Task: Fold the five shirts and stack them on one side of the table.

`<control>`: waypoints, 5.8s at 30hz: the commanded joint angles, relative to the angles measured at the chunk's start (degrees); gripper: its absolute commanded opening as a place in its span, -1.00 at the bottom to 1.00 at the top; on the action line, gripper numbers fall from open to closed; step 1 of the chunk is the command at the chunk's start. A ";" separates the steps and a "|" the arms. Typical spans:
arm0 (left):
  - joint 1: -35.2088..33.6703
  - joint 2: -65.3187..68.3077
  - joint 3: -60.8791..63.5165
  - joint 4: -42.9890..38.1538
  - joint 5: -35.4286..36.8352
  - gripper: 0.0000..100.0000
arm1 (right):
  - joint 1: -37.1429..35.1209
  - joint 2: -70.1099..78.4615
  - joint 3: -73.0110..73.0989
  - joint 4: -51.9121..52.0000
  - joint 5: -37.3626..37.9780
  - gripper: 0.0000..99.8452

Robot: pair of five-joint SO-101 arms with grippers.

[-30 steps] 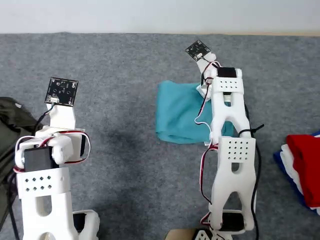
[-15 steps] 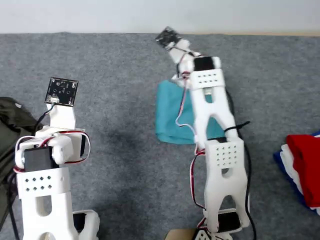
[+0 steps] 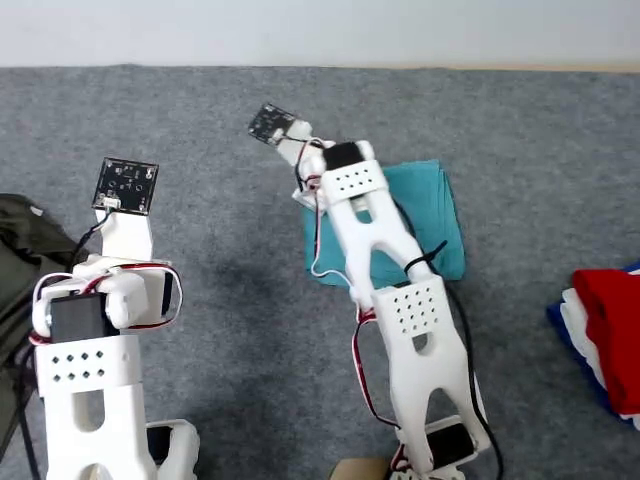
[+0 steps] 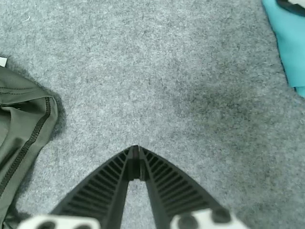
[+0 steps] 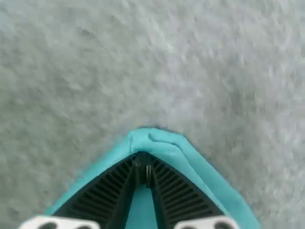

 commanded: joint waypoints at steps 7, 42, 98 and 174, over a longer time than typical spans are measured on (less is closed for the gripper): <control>0.09 -0.97 -0.31 -0.18 -0.18 -1.00 | -0.22 -0.48 -27.16 13.14 0.18 -0.98; -0.26 -1.23 -0.75 -0.26 -0.09 -0.99 | 9.54 3.30 -38.51 34.77 -0.88 -0.98; -17.32 -1.41 -0.31 -0.62 -0.18 -0.99 | -5.23 -35.74 20.66 34.15 -29.71 -0.98; -17.23 -0.97 -0.31 5.89 -0.35 -0.99 | 28.97 -23.96 28.66 31.52 -35.60 -0.82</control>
